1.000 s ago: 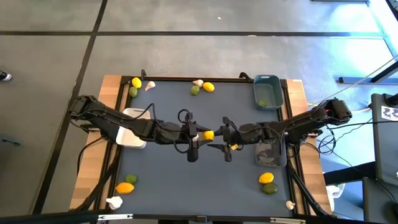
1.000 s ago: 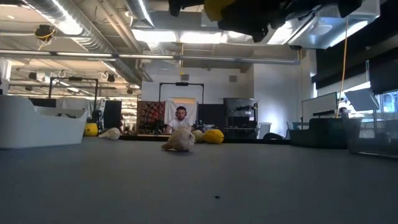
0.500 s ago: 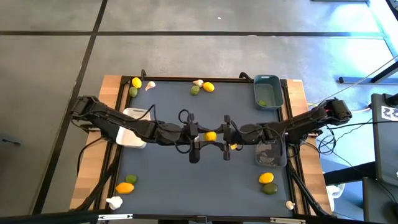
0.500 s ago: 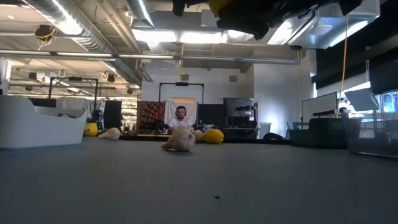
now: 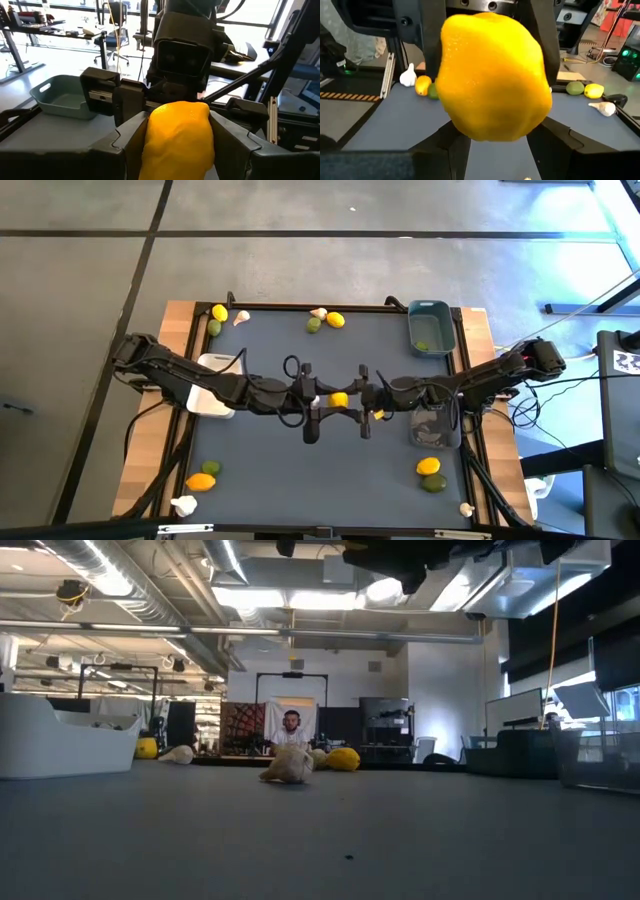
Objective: Sort produce into baskets
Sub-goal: Put the lemon into the blue bin
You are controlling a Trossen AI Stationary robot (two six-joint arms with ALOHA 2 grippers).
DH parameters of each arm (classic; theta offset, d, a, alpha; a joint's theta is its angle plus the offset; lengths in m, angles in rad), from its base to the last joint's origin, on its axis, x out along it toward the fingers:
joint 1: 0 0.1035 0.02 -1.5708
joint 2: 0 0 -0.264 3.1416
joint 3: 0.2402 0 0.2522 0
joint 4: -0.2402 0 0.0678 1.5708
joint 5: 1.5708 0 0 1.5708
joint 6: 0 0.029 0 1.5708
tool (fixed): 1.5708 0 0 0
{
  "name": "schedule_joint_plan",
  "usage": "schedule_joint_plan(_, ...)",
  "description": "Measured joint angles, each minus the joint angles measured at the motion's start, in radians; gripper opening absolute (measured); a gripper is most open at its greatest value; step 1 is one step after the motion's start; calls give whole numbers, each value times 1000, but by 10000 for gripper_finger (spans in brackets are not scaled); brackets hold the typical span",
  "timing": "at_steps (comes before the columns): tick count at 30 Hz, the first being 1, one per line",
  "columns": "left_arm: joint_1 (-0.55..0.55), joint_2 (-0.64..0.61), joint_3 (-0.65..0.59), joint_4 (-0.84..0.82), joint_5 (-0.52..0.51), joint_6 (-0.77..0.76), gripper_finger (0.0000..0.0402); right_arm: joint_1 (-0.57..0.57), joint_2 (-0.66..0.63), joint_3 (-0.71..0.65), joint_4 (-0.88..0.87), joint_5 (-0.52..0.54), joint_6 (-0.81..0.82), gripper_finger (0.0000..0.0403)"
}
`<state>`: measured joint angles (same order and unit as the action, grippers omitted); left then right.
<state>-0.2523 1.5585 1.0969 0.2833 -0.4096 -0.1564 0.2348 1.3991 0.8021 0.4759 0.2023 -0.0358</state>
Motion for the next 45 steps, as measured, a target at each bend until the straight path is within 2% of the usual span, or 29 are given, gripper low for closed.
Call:
schedule_joint_plan(7, 0, 0, 0, -2, -2, -2, 180, 0, 1, 0, 7, 4, 8, 183)
schedule_joint_plan(14, 1, 2, 0, -1, -1, -4, 180, 0, 1, 0, 8, 8, 9, 226)
schedule_joint_plan(17, 2, 4, -1, -1, -7, -1, 180, 0, 1, 2, 17, 6, 5, 233)
schedule_joint_plan(28, 11, 5, -3, 7, -6, -1, 180, 0, -1, 5, 22, -2, 2, 214)
schedule_joint_plan(37, 7, 5, -3, -2, -11, -36, 182, 1, -1, 5, 8, 1, 4, 169)
schedule_joint_plan(45, 10, -11, -4, -35, 1, 12, 238, 1, -4, 5, -3, -4, 1, 170)
